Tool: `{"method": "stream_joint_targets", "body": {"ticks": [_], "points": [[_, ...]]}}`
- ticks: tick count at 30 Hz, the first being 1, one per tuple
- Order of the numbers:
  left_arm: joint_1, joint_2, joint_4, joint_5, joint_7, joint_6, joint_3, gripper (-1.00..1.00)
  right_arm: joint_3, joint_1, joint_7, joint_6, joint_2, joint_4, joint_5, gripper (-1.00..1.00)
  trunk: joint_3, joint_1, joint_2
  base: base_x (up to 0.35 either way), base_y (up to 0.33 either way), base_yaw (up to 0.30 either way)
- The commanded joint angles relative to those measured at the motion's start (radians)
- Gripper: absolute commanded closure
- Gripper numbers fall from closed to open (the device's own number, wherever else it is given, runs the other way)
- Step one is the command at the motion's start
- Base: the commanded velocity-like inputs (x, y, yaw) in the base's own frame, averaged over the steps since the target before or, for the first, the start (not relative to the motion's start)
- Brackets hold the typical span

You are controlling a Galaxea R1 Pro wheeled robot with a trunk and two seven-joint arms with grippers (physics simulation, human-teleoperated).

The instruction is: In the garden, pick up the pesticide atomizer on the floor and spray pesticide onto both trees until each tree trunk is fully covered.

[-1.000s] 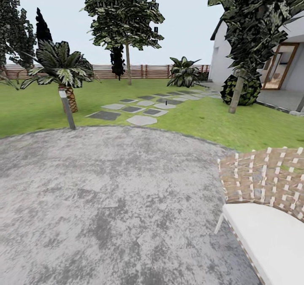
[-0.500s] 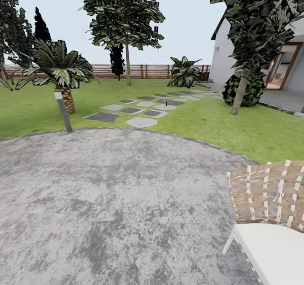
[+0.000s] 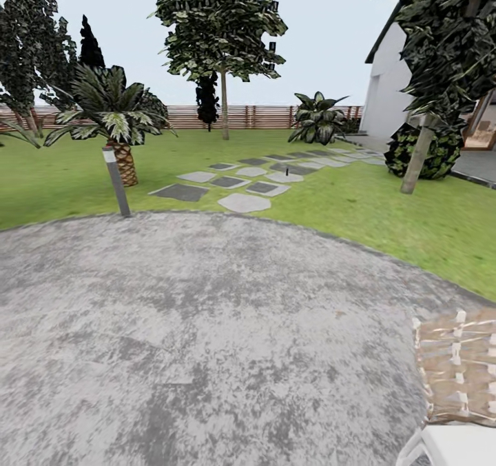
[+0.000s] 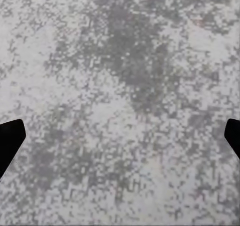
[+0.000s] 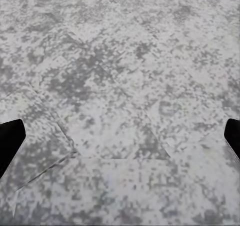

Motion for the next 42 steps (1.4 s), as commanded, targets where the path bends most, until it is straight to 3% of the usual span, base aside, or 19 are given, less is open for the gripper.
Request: {"method": "stream_joint_targets", "body": {"ticks": [1,26,42], "points": [[0.0,0.0,0.001,0.008,0.0,-0.003,-0.002,-1.0,0.0,0.0,0.001,-0.003,0.0,0.001,0.001,-1.0,-0.001,0.0,0.0,0.34,0.0,0.009],[0.0,0.0,0.001,0.008,0.0,-0.003,-0.002,-1.0,0.0,0.0,0.0,-0.003,0.0,0.001,0.001,-1.0,0.0,0.0,0.0,0.34,0.0,0.001],[0.0,0.0,0.001,0.008,0.0,-0.003,-0.001,-1.0,0.0,0.0,0.0,-0.004,0.0,0.001,0.001,-1.0,0.023,0.0,0.0,0.34,0.0,0.0]]}}
